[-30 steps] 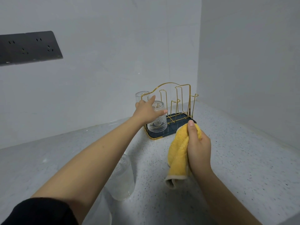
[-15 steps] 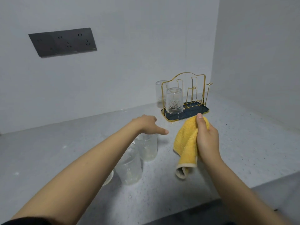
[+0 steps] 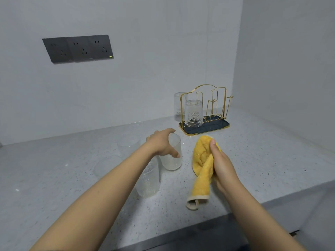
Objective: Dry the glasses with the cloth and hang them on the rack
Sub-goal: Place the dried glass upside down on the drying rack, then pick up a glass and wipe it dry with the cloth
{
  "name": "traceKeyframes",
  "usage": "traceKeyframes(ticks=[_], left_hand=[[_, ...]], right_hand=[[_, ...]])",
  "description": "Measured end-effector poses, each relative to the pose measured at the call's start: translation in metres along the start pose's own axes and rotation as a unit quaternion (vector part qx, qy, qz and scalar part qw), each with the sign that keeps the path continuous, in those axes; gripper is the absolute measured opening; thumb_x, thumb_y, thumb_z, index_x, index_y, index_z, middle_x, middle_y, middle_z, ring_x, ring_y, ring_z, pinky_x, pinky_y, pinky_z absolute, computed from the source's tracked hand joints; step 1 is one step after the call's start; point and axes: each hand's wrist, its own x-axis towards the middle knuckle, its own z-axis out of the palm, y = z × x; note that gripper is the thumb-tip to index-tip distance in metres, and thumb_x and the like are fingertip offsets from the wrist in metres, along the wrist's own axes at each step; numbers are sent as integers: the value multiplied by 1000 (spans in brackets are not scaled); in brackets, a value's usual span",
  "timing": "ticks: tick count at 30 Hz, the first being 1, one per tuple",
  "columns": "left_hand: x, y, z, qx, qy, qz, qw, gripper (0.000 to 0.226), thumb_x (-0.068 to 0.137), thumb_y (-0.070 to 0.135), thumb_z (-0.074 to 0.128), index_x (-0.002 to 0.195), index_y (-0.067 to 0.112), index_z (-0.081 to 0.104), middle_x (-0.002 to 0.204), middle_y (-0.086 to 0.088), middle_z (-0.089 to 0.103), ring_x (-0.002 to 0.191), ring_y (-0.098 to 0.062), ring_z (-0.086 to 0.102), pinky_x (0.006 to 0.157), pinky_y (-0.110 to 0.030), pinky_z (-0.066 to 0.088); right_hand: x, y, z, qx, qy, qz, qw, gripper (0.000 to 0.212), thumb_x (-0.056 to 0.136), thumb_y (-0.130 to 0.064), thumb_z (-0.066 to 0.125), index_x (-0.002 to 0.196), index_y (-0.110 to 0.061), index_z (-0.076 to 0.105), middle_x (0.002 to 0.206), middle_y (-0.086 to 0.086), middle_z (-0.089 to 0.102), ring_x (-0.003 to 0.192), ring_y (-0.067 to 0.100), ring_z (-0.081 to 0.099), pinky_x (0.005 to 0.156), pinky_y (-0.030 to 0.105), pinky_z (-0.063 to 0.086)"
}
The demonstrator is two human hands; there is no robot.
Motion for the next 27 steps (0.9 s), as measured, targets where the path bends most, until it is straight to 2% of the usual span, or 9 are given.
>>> traceKeyframes(ticks=[3, 7, 10, 13, 16, 19, 22, 25, 27], left_hand=[[-8, 8, -6, -109, 37, 55, 992, 100, 66, 25, 88, 148, 32, 32, 137, -11, 48, 128, -25, 48, 104, -38, 43], [-22, 19, -5, -308, 43, 105, 945, 98, 63, 19, 90, 141, 37, 34, 101, 7, 58, 94, -1, 59, 66, -6, 43], [-30, 26, 18, -469, 60, 105, 875, 99, 55, 25, 92, 136, 34, 36, 102, -2, 73, 96, -9, 70, 78, -14, 50], [-40, 36, 50, -579, 125, 81, 802, 83, 61, 35, 90, 127, 23, 41, 100, 3, 75, 91, -4, 72, 68, -12, 52], [-51, 47, 74, -569, 157, 74, 804, 70, 71, 53, 73, 125, 16, 49, 110, 8, 70, 98, -1, 68, 78, -15, 53], [-57, 46, 82, -572, 164, 82, 799, 57, 73, 52, 73, 118, 22, 55, 107, 11, 70, 92, 6, 67, 70, -8, 50], [-57, 42, 81, -607, 163, 61, 776, 41, 82, 43, 71, 115, 20, 61, 105, 3, 73, 91, -3, 71, 68, -14, 53], [-59, 41, 86, -624, 156, 41, 764, 37, 87, 39, 68, 114, 15, 65, 104, -4, 75, 93, -14, 72, 74, -23, 57], [-62, 41, 90, -634, 138, 48, 759, 40, 87, 41, 69, 115, 13, 66, 104, -4, 75, 93, -14, 73, 70, -21, 56]], right_hand=[[-6, -5, -4, 2, -20, -2, 1000, 71, 79, -68, 40, 133, -23, 48, 131, 3, 56, 115, 19, 56, 102, 42, 42], [-18, -11, -5, -74, -21, -45, 996, 85, 66, -80, 31, 137, -35, 41, 137, -7, 50, 124, 15, 47, 105, 40, 37], [-27, -12, -4, -64, -32, -60, 996, 86, 64, -82, 27, 136, -37, 41, 135, -7, 51, 122, 15, 48, 106, 44, 37], [-35, -12, 0, -51, -13, -62, 997, 93, 60, -86, 23, 137, -37, 42, 135, -7, 52, 123, 15, 48, 107, 45, 36], [-43, -13, 7, -44, 8, -73, 996, 92, 62, -84, 22, 141, -39, 33, 142, -12, 41, 131, 14, 38, 111, 40, 29], [-56, -11, 17, -61, -14, -125, 990, 68, 72, -73, 20, 137, -52, 21, 135, -27, 29, 126, -5, 25, 100, 15, 20], [-67, -5, 24, -112, -48, -185, 975, 36, 85, -58, 21, 119, -65, 12, 128, -52, 12, 119, -31, 12, 88, -9, 14], [-68, -6, 24, -133, -44, -211, 967, 35, 87, -55, 21, 120, -63, 14, 130, -50, 15, 115, -35, 13, 88, -10, 14], [-60, -11, 17, -110, -37, -173, 978, 50, 82, -63, 19, 131, -54, 22, 144, -27, 28, 123, -17, 27, 98, 6, 20]])
